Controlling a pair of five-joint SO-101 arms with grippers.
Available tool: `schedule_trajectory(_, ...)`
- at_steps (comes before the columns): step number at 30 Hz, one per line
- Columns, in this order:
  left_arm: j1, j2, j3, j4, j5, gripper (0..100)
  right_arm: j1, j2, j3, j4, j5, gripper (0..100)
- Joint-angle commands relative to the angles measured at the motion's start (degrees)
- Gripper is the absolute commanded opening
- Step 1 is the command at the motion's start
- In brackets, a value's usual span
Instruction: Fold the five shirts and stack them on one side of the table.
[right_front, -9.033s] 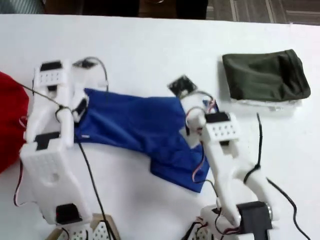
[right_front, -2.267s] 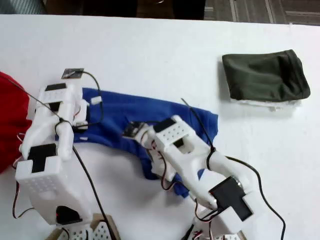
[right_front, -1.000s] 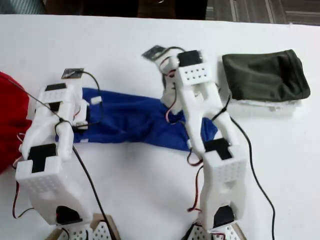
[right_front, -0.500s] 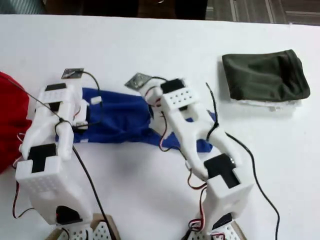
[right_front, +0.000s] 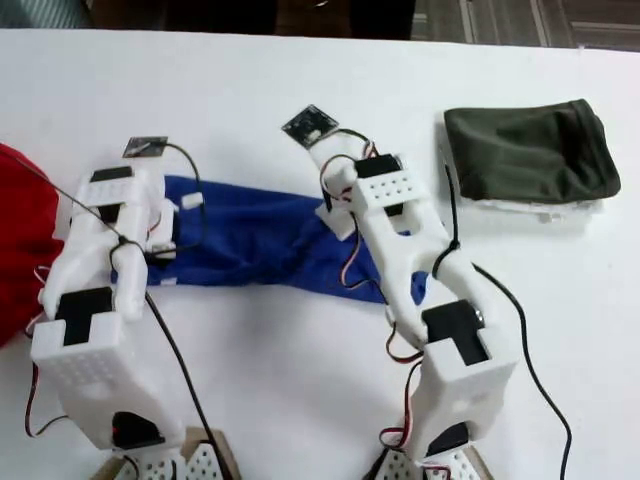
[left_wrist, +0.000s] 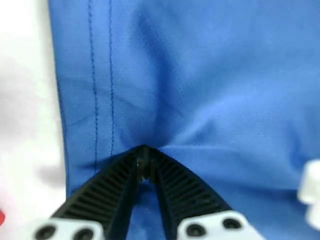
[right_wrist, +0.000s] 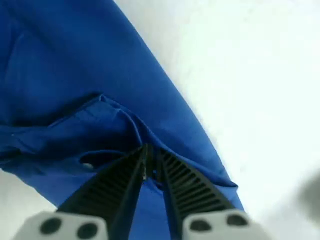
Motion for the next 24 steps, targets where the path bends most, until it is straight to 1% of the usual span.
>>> schedule_trajectory(1, -0.8, 0.2, 0.0, -1.2, 0.4, 3, 0.9, -1.3, -4.6, 3.8, -0.4, 2.0)
schedule_trajectory(5, -0.8, 0.2, 0.0, -1.2, 0.4, 3, 0.1, -4.7, -6.0, 11.6, -0.4, 2.0)
schedule_trajectory(10, -0.8, 0.2, 0.0, -1.2, 0.4, 3, -2.5, -5.4, -5.9, 16.0, -0.4, 2.0)
schedule_trajectory(13, -0.8, 0.2, 0.0, -1.2, 0.4, 3, -3.9, -3.6, -5.9, 15.0, -0.4, 2.0)
schedule_trajectory(18, -0.8, 0.2, 0.0, -1.2, 0.4, 3, -6.3, 1.3, -6.2, 8.7, -0.6, 2.0)
schedule_trajectory(21, -0.8, 0.2, 0.0, -1.2, 0.4, 3, -8.5, 4.3, -6.2, 6.9, -3.5, 2.0)
schedule_trajectory(24, -0.8, 0.2, 0.0, -1.2, 0.4, 3, -9.9, 6.6, -6.2, 6.2, -4.0, 2.0)
